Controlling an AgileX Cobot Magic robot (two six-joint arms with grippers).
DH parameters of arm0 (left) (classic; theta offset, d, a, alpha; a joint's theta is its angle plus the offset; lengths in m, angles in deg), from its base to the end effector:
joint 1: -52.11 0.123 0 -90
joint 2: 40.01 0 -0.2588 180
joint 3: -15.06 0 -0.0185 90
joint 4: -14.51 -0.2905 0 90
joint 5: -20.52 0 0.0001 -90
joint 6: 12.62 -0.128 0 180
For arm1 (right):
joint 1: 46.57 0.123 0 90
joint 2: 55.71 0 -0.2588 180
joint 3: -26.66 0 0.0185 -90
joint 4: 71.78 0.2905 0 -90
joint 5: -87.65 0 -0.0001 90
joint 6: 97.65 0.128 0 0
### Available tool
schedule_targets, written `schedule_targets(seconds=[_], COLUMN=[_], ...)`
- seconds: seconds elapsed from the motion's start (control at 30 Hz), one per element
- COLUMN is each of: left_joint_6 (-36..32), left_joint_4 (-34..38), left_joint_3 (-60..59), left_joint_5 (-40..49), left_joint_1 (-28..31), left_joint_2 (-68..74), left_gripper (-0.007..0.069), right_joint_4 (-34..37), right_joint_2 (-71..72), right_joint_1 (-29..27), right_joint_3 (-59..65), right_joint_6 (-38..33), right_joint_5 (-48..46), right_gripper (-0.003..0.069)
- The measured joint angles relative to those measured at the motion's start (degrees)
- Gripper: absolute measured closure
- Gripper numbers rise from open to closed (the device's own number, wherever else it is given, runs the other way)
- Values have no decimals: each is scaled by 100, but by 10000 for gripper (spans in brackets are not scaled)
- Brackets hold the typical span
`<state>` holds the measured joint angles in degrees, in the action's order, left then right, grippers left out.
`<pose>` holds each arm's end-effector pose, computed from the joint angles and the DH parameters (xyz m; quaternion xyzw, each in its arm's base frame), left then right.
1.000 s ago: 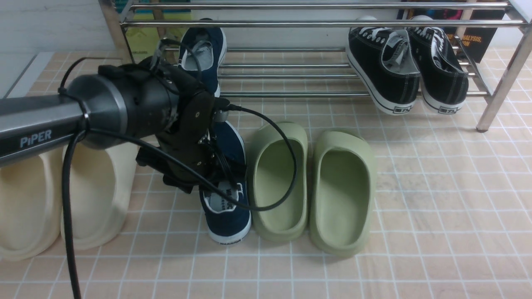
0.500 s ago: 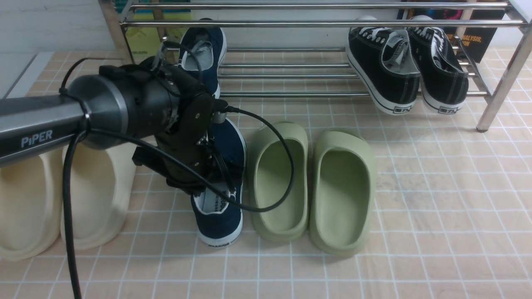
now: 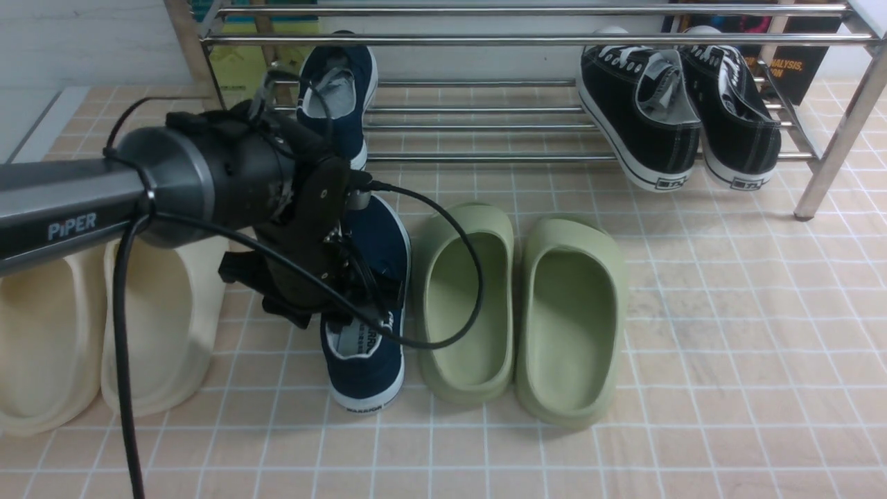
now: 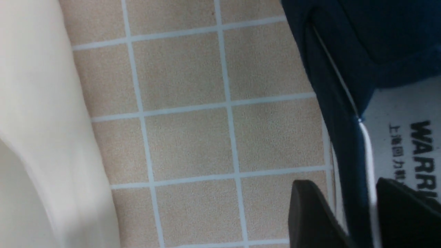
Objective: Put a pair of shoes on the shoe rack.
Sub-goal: Use the left arm to grab the shoe closest to it, then use the left arm to put a shoe into the shoe rack
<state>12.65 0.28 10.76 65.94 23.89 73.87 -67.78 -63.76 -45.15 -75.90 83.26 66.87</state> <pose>0.3692 -0.1727 0.1184 0.0987 0.9799 0.0254 0.1713 0.1546 0.0070 0.1647 0.0151 0.7996 0.0417 0.5988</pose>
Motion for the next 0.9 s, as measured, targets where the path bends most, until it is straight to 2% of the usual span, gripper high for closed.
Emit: schedule_targets(seconds=[0.17, 0.3, 0.37, 0.67, 0.8, 0.9], left_joint_6=[-54, -66, -66, -368, -359, -302], left_joint_4=[0, -141, -219, -229, -113, 276], left_joint_3=[0, 0, 0, 0, 0, -20], left_joint_5=[-13, -18, 47, 966, 754, 152], left_joint_1=[0, 0, 0, 11, 31, 35], left_joint_2=[59, -295, -493, -1810, -1928, -1896], left_gripper=[408, 550, 582, 590, 590, 590], right_joint_4=[0, 0, 0, 0, 0, 0], right_joint_2=[0, 0, 0, 0, 0, 0], right_joint_1=[0, 0, 0, 0, 0, 0], right_joint_3=[0, 0, 0, 0, 0, 0], right_joint_6=[0, 0, 0, -7, -7, -7], right_joint_5=[0, 0, 0, 0, 0, 0], right_gripper=[419, 419, 419, 419, 419, 419])
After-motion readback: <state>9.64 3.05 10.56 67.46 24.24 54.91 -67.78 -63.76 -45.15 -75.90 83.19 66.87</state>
